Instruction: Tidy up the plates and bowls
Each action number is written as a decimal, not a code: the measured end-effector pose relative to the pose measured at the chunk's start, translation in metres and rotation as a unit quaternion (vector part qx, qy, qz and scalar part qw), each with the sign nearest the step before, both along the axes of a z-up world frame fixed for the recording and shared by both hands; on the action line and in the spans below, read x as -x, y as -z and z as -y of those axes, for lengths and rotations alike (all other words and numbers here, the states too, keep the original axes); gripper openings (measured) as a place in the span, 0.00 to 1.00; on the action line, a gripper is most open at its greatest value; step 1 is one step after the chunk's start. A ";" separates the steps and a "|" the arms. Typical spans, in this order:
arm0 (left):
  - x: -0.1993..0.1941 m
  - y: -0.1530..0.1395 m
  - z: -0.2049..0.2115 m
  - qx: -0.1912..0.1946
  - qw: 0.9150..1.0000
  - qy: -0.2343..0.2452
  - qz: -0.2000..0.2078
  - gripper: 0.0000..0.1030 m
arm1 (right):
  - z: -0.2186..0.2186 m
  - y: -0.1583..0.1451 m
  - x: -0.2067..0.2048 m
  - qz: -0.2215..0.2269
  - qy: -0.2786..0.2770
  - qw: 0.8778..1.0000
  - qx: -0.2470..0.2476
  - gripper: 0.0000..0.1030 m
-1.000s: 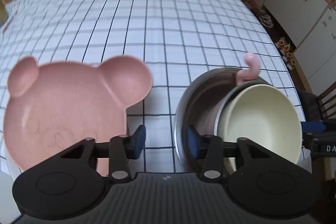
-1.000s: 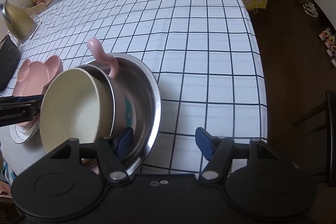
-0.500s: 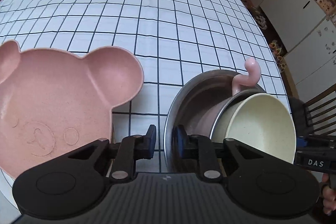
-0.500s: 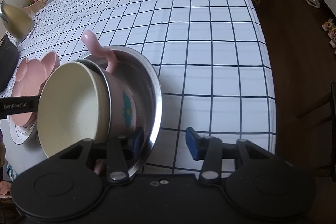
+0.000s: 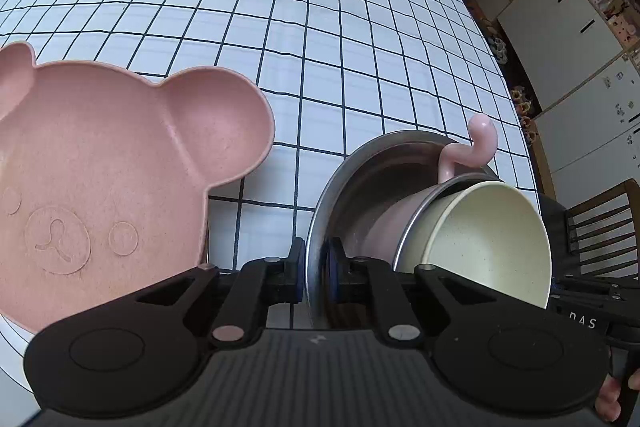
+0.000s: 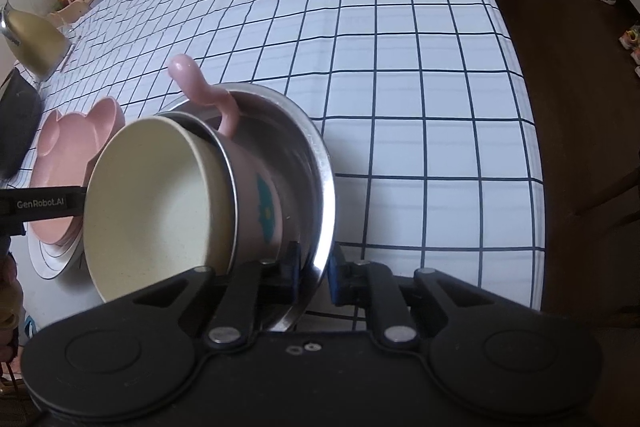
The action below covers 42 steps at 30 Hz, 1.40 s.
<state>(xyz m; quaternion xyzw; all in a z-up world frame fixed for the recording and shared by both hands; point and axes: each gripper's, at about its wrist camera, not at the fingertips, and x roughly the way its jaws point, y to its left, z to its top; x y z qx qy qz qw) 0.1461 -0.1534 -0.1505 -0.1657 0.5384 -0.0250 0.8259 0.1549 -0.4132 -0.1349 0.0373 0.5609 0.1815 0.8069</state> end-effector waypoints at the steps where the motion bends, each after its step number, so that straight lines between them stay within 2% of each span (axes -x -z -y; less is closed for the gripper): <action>1: 0.000 0.000 0.000 -0.001 1.000 0.001 0.000 0.11 | 0.001 0.000 -0.001 -0.002 0.001 1.000 -0.001 0.14; 14: 0.010 -0.005 0.002 0.006 1.000 -0.007 0.001 0.11 | 0.005 -0.007 0.003 -0.017 0.005 1.000 0.003 0.13; 31: 0.036 -0.054 -0.005 0.009 0.999 -0.029 0.035 0.10 | -0.001 -0.065 0.012 0.012 -0.013 1.000 0.004 0.11; 42: 0.047 -0.077 -0.039 0.010 0.998 -0.050 0.041 0.10 | -0.032 -0.087 0.011 0.024 -0.032 0.999 -0.002 0.11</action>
